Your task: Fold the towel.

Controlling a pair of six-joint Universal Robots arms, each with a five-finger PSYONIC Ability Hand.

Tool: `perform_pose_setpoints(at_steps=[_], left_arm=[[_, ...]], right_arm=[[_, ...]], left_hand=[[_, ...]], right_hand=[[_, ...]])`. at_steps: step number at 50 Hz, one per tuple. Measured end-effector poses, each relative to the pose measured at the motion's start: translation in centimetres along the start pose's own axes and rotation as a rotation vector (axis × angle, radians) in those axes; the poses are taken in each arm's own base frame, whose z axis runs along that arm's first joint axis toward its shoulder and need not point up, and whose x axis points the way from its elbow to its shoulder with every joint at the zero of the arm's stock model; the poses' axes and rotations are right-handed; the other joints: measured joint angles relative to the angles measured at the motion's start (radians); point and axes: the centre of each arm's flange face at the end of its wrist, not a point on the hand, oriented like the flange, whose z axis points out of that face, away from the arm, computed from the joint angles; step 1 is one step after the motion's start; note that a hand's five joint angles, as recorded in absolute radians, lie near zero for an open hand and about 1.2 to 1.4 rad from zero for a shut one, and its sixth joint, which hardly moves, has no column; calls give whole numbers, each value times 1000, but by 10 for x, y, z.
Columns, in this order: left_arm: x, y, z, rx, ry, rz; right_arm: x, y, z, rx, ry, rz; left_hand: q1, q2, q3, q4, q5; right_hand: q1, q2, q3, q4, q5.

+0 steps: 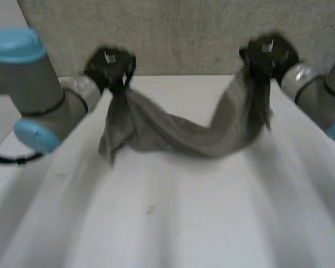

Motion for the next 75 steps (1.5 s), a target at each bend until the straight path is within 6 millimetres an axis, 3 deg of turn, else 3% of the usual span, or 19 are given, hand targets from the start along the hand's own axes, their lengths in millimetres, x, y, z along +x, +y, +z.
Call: perform_pose_setpoints(at_steps=[3, 8, 11, 14, 23, 30, 37, 40, 44, 51, 59, 70, 75], left_arm=[[-24, -43, 12, 152, -105, -16], [-44, -91, 7, 300, -182, -74], [-48, -105, -5, 314, -187, -114], [-48, -106, -19, 282, -176, -140], [-22, -71, -69, 95, -81, -180], [-8, -39, -97, -15, -41, -202], [3, -1, -101, -72, -33, -217], [8, 14, -98, -81, -29, -220], [13, 33, -87, -75, -25, -219], [19, 55, -64, -37, -21, -210], [24, 82, -29, -19, -14, -212], [58, 115, -10, -69, 56, -231], [69, 122, -10, -89, 79, -237]], right_arm=[[25, -35, 15, 176, 128, 20], [49, -67, 12, 298, 222, 81], [48, -71, 3, 256, 202, 113], [40, -67, -8, 163, 147, 130], [8, -46, -55, -149, -68, 121], [-11, -36, -78, -225, -160, 126], [-26, -31, -86, -216, -220, 144], [-27, -39, -89, -182, -225, 143], [-23, -64, -94, -101, -211, 131], [-15, -116, -110, 47, -176, 123], [-9, -171, -142, 204, -151, 117], [0, -205, -166, 318, -121, 151], [2, -209, -167, 337, -111, 164]], left_hand=[[0, 0, 0, 0, 2], [0, 0, 0, 0, 2], [0, 0, 0, 0, 2], [0, 0, 0, 0, 2], [0, 0, 0, 0, 3], [-7, -29, -27, -27, -8], [-638, -660, -659, -659, -640], [-789, -814, -812, -814, -807], [-921, -945, -945, -943, -938], [-952, -977, -975, -974, -968], [-953, -978, -975, -974, -969], [-941, -957, -957, -959, -943], [-708, -725, -724, -724, -713]], right_hand=[[0, 0, 0, 0, 0], [0, 0, 0, 0, 0], [0, 0, 0, 0, 0], [0, 0, 0, 0, 0], [0, 0, 0, 0, 0], [0, 0, 0, 0, 0], [0, 0, 0, 0, 0], [0, 0, 0, 0, 0], [0, 0, 0, 0, 0], [0, 0, 0, 0, 0], [0, 0, 0, 0, 0], [0, 0, 0, 0, 0], [0, 0, 0, 0, 0]])
